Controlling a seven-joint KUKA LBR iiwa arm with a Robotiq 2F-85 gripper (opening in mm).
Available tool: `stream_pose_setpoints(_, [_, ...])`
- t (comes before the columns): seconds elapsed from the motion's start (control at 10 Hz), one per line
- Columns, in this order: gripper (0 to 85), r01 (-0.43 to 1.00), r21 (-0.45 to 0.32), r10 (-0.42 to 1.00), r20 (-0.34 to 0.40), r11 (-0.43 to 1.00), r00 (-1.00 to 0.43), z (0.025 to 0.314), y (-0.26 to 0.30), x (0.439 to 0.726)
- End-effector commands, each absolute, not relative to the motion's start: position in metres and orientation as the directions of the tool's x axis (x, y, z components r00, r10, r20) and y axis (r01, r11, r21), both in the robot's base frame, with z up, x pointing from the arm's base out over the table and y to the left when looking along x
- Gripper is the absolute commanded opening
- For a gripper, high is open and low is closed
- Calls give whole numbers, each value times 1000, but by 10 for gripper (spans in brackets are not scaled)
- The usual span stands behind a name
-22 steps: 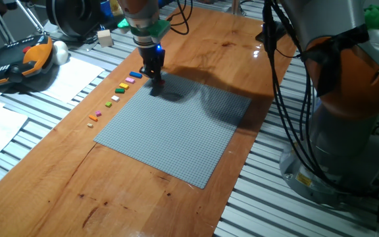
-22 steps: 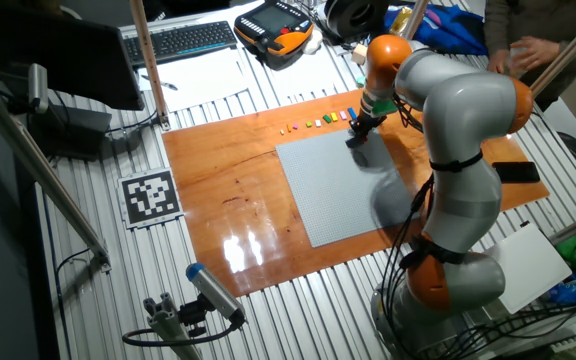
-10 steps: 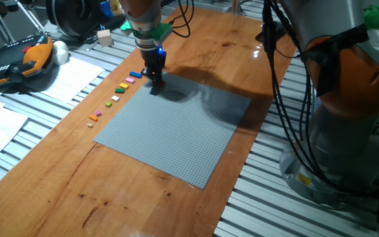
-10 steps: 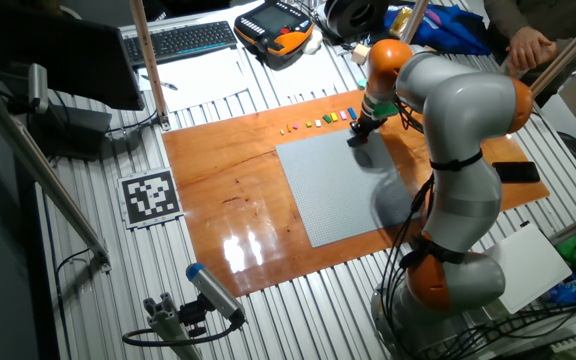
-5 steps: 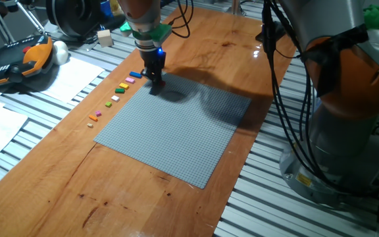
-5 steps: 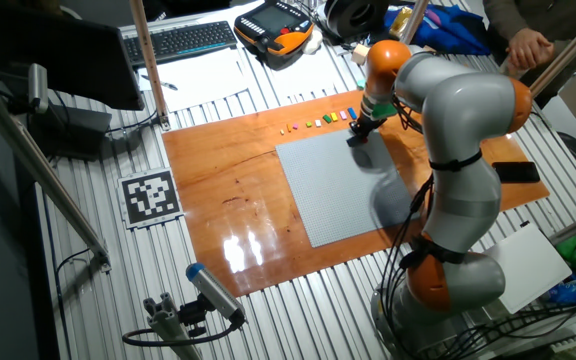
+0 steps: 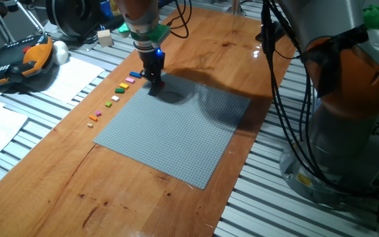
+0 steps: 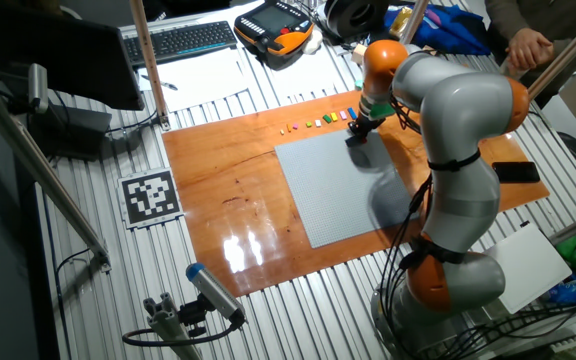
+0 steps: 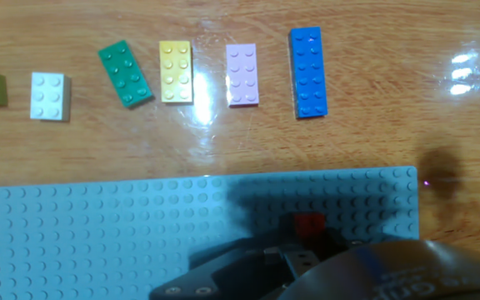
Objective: Stack small Lego blocks one on top of the other
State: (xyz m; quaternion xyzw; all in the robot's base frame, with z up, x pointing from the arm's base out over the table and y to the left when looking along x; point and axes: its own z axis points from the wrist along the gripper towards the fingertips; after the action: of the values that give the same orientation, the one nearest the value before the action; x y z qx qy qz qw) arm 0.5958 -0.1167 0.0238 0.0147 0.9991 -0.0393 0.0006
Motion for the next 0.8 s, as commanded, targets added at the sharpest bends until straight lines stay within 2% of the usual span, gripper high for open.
stream_pose_setpoints(0.0, [170,30,-83,30,-5,996,-1000,24,-118,596])
stream_pose_setpoints(0.3, [170,33,-89,33,-7,996,-999,25,-119,597])
stream_pose_setpoints(0.4, [340,35,-89,34,-7,995,-999,25,-119,597])
stream_pose_setpoints(0.7, [340,39,-81,40,-1,996,-999,28,-119,597])
